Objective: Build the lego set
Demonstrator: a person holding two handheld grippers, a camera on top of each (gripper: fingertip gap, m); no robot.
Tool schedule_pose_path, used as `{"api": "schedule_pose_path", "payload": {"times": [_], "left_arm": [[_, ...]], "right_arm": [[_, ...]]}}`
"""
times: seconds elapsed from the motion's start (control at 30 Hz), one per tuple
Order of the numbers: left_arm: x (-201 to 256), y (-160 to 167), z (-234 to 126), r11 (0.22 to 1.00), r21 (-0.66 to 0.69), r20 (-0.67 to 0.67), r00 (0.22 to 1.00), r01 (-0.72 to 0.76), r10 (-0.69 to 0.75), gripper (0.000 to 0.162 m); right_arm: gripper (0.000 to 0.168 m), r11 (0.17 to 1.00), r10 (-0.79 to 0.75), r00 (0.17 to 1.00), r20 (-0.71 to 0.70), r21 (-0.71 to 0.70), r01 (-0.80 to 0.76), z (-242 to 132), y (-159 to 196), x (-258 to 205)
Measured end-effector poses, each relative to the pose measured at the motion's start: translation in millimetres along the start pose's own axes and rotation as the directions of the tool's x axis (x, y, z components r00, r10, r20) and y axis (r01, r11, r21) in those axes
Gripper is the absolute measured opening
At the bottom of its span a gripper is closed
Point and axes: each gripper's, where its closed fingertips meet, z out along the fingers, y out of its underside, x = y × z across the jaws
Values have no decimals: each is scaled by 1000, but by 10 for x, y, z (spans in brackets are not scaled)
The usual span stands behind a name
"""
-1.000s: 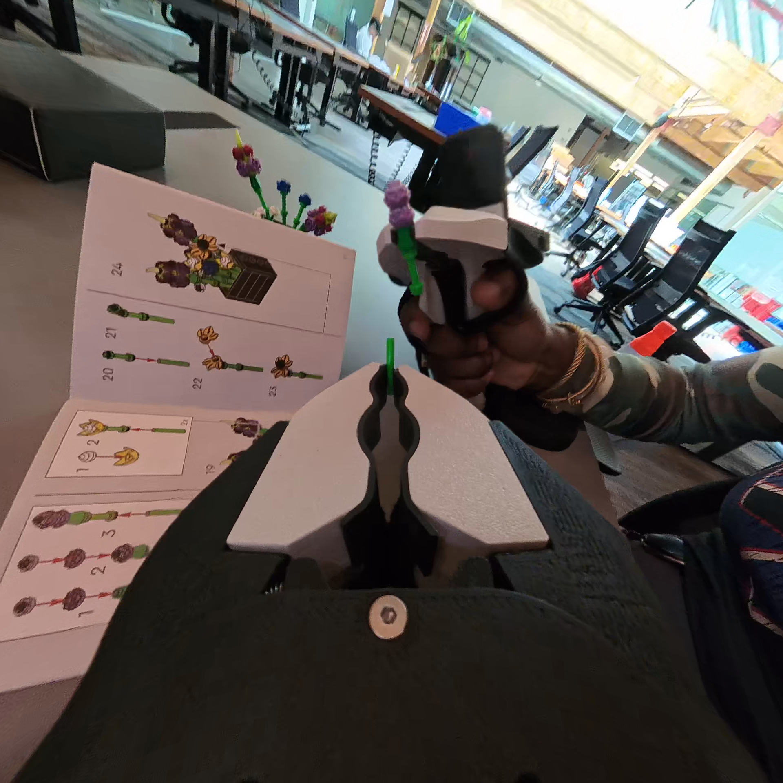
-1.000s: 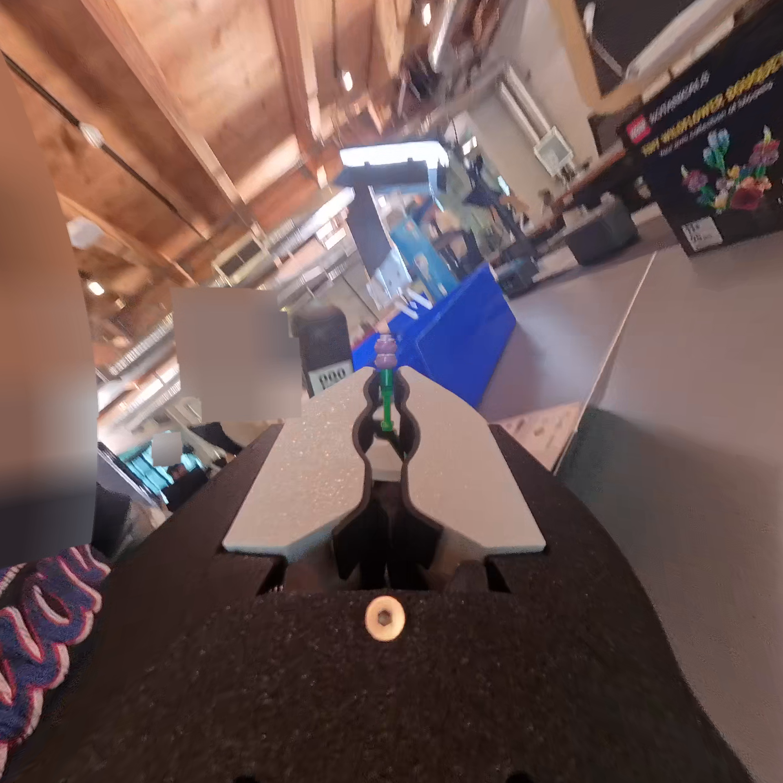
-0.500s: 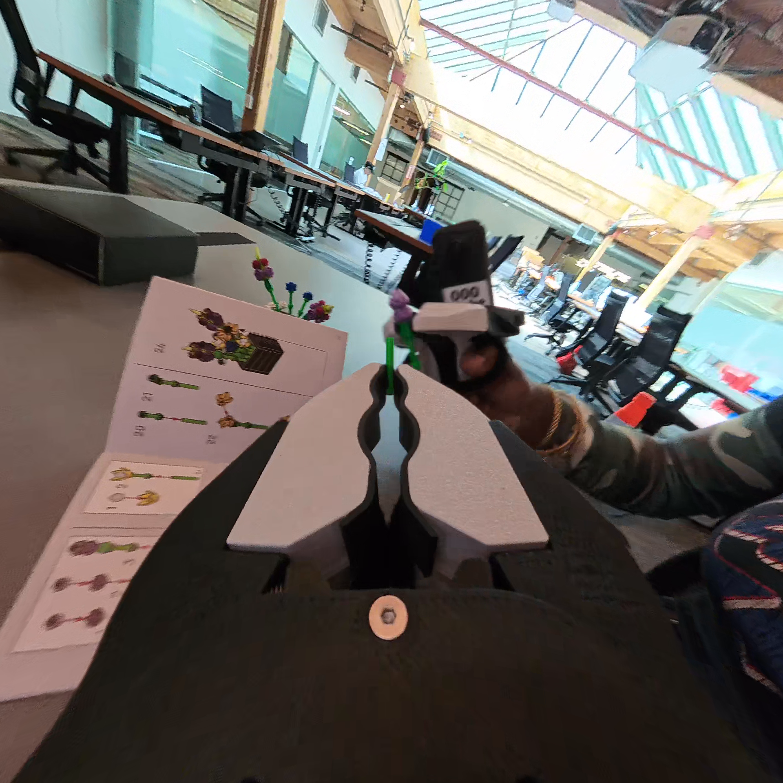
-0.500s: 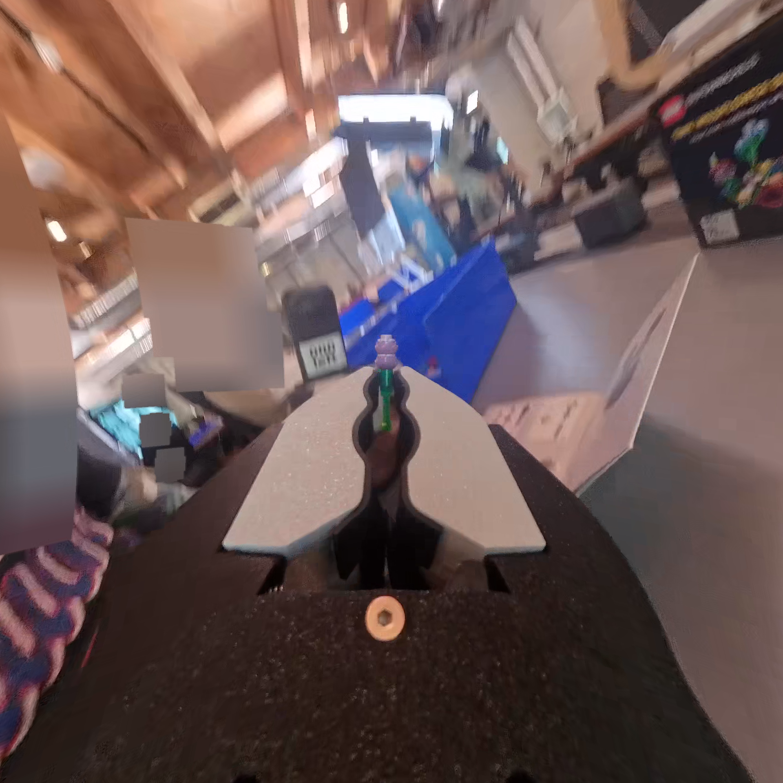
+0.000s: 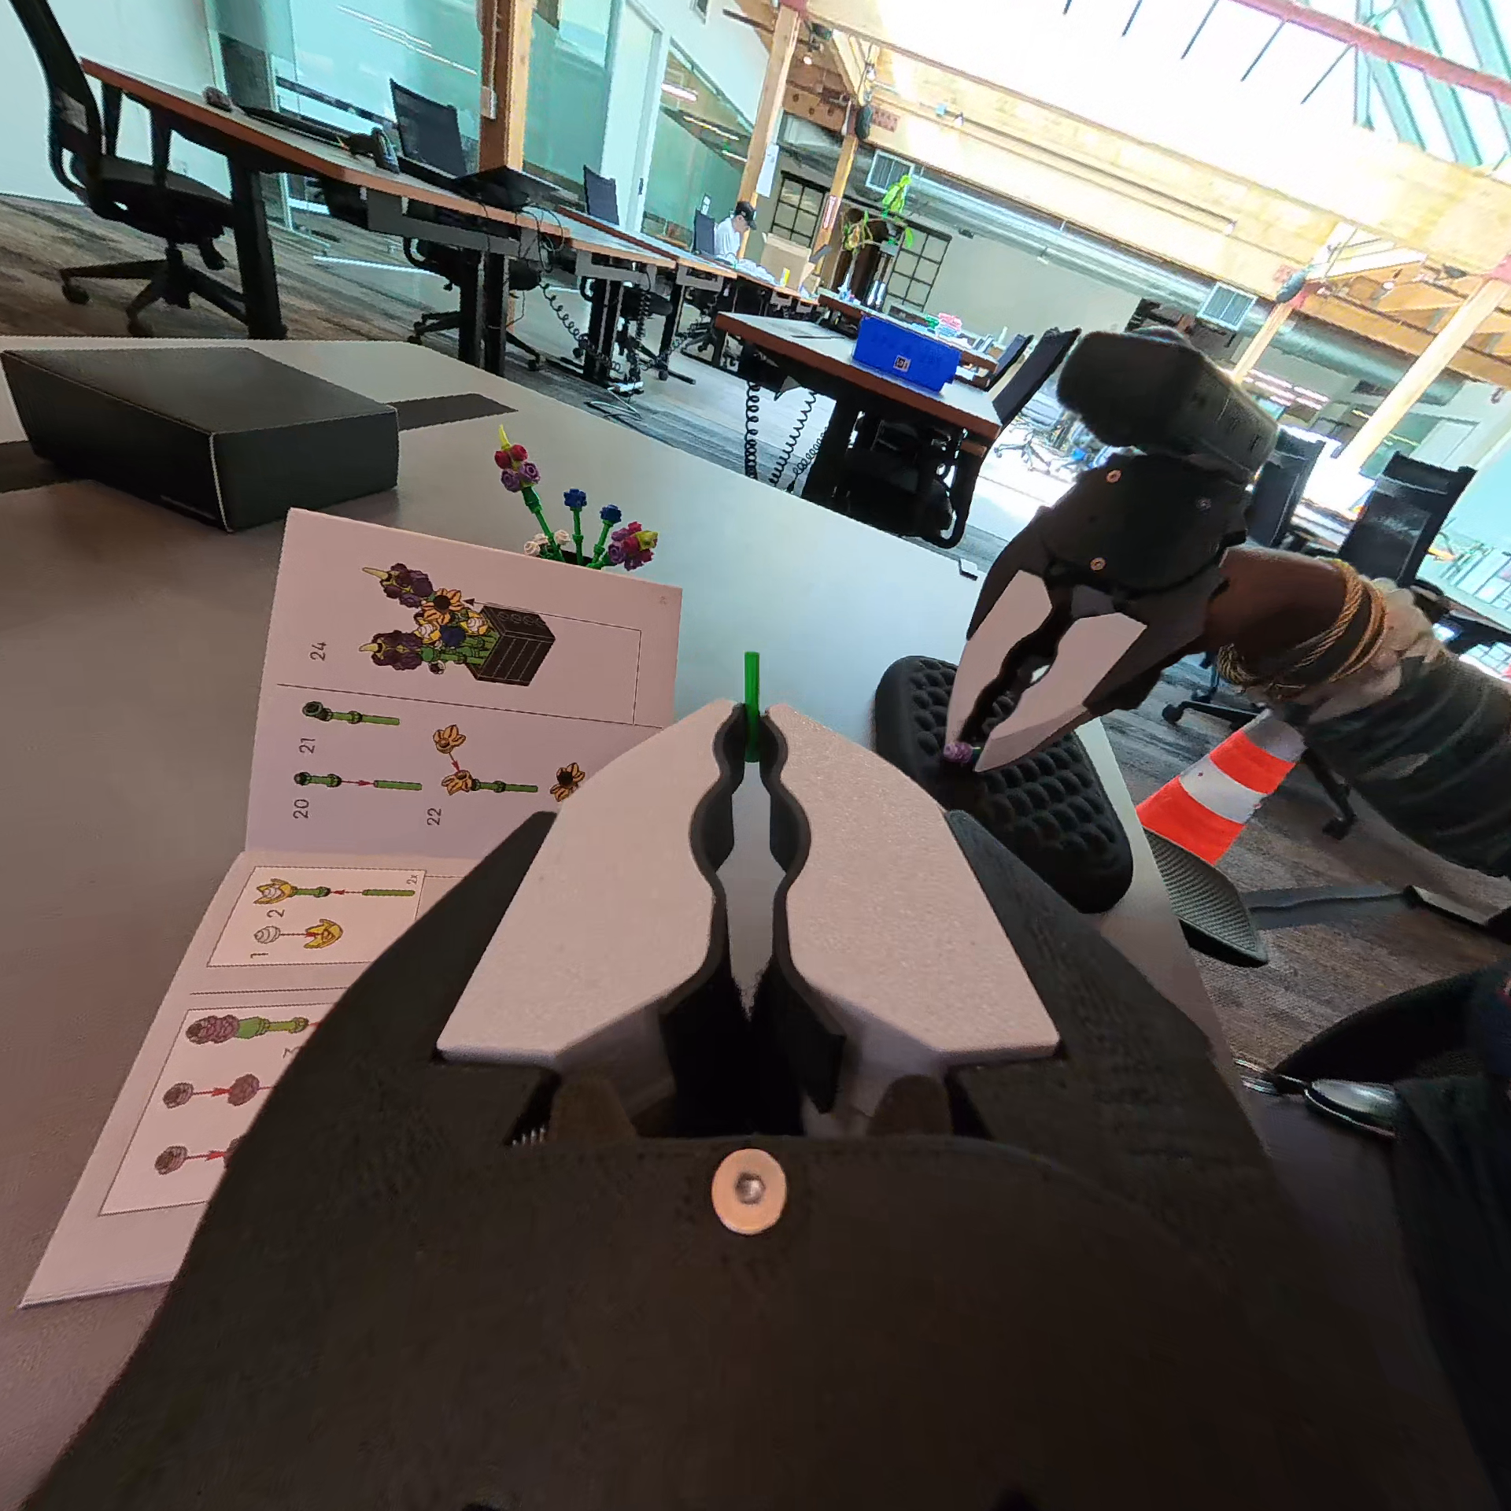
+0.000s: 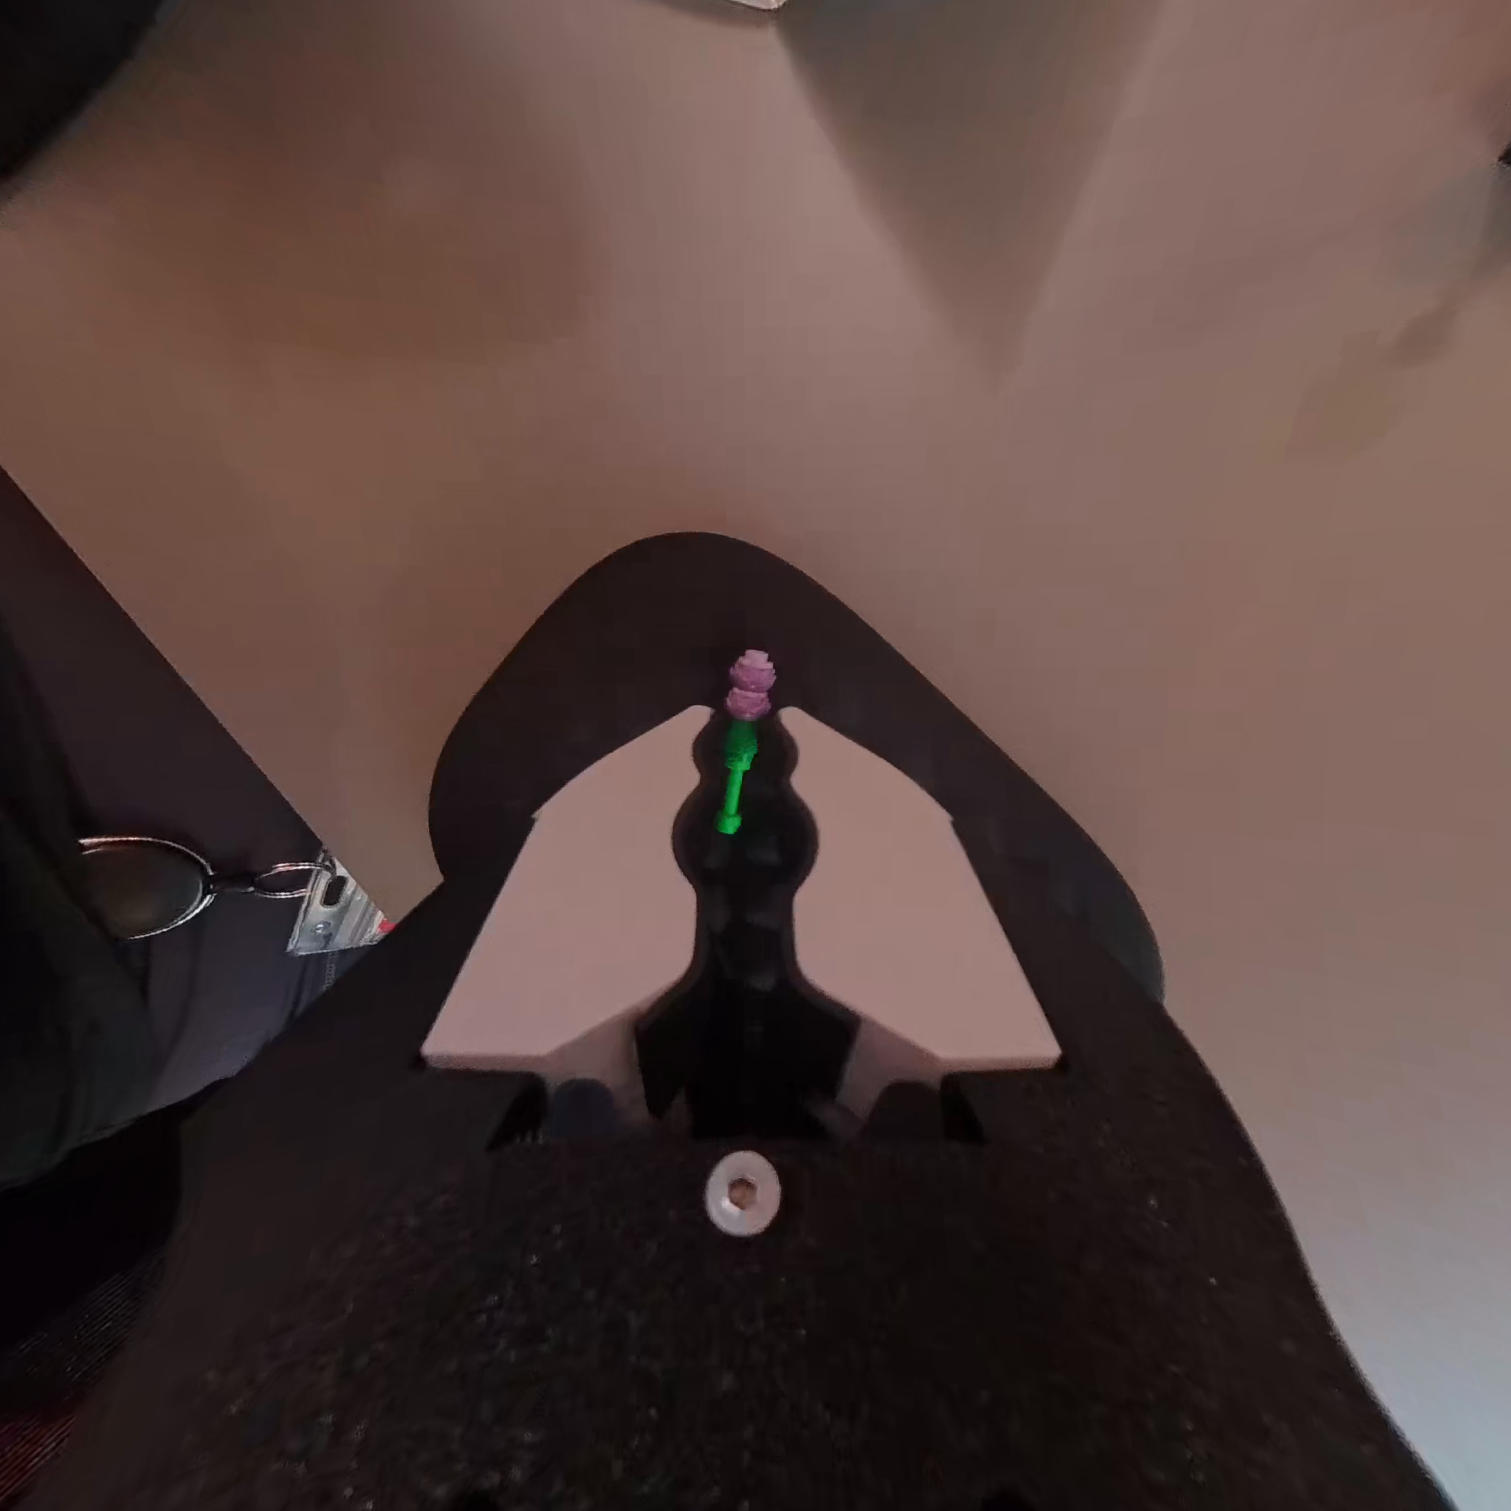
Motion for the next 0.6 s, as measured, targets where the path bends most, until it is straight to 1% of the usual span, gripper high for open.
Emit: {"api": "schedule_pose_path", "payload": {"times": [0.07, 0.1, 0.17, 0.27, 0.33, 0.37, 0.47, 0.6], "left_arm": [[-3, 14, 5, 1000, -3, -4, 1000, 12, -12, 3], [-2, 19, 7, 1000, -5, -6, 1000, 16, -16, 3], [5, 28, 12, 1000, -12, -11, 1000, 18, -18, 3], [24, 39, 18, 1000, -24, -14, 1000, 4, -5, 3], [29, 57, 24, 999, -37, -12, 1000, -11, 11, 3], [30, 70, 28, 999, -46, -10, 1000, -18, 18, 3], [52, 98, 42, 997, -64, -16, 999, -33, 32, 3], [81, 122, 56, 996, -75, -29, 999, -37, 35, 3]], "right_arm": [[27, 1000, -19, 1000, -5, -12, 19, -56, 5, -11], [29, 999, -31, 999, -8, -24, 31, -102, 18, -21], [29, 998, -50, 998, -36, -47, 49, -206, 54, -10], [18, 994, -73, 995, -62, -89, 67, -271, 119, -35], [15, 993, -66, 997, -30, -98, 62, -231, 129, -148], [15, 993, -57, 998, -36, -104, 53, -210, 132, -167], [16, 992, -76, 990, -116, -108, 64, -175, 111, -69], [12, 987, -102, 989, -107, -134, 87, -94, 120, -53]]}}
